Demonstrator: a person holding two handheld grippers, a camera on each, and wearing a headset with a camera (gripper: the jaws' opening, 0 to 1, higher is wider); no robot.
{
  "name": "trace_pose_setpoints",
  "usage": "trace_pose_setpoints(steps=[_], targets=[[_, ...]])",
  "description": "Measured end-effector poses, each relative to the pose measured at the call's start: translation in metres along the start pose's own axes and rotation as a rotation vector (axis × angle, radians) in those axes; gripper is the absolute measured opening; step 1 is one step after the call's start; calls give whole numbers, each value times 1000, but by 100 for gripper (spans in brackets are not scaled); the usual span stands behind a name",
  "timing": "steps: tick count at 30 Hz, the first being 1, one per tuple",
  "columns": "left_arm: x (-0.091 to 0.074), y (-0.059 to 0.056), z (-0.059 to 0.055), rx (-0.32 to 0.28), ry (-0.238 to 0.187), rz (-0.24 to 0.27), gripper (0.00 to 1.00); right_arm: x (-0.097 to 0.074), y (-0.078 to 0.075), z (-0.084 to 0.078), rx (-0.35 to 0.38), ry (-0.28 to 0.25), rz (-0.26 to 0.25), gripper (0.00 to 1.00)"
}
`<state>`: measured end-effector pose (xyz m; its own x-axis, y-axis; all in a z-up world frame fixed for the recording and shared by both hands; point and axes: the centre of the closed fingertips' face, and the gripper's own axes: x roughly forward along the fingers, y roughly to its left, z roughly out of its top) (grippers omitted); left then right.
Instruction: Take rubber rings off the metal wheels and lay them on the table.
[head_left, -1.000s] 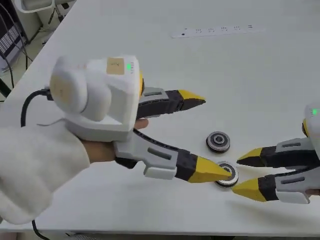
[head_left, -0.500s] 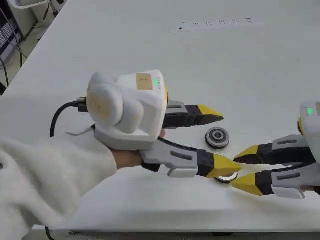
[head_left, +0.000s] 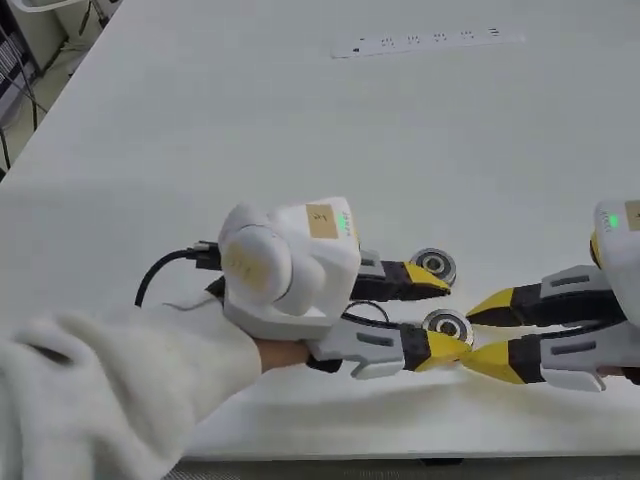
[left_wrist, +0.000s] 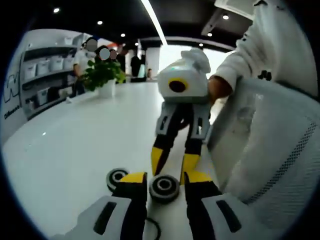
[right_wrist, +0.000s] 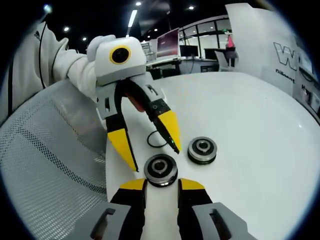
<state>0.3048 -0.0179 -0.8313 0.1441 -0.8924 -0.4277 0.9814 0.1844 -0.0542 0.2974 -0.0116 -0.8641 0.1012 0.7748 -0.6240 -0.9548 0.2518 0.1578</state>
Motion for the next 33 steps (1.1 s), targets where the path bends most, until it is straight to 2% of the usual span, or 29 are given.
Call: trace_pose_setpoints(steps=[10, 13, 14, 18, 21, 27, 28, 29, 30, 33], targets=[[2, 3, -9, -9, 33, 5, 21, 1, 0, -1, -9, 3, 3, 19], [4, 1, -17, 9, 65, 1, 18, 1, 0, -1, -12, 4, 2, 19], [5, 1, -17, 24, 62, 1, 17, 1, -1, -1, -12, 4, 1, 19], [6, 5, -17, 18, 64, 14, 14, 1, -1, 0, -17, 4, -3, 20], [6, 6, -18, 9, 60, 17, 14, 1, 0, 0, -16, 8, 3, 18], [6, 5, -18, 32, 59, 15, 14, -1, 0, 0, -27, 17, -1, 16], [6, 5, -18, 32, 58, 14, 14, -1, -1, -1, -26, 22, -1, 15], [6, 5, -18, 35, 58, 10, 14, -3, -2, -5, -31, 50, -7, 10], [6, 5, -19, 37, 57, 10, 14, -6, -3, -6, -47, 51, -4, 7], [5, 4, -18, 41, 55, 11, 14, -6, -6, -5, -23, 34, -15, 2]])
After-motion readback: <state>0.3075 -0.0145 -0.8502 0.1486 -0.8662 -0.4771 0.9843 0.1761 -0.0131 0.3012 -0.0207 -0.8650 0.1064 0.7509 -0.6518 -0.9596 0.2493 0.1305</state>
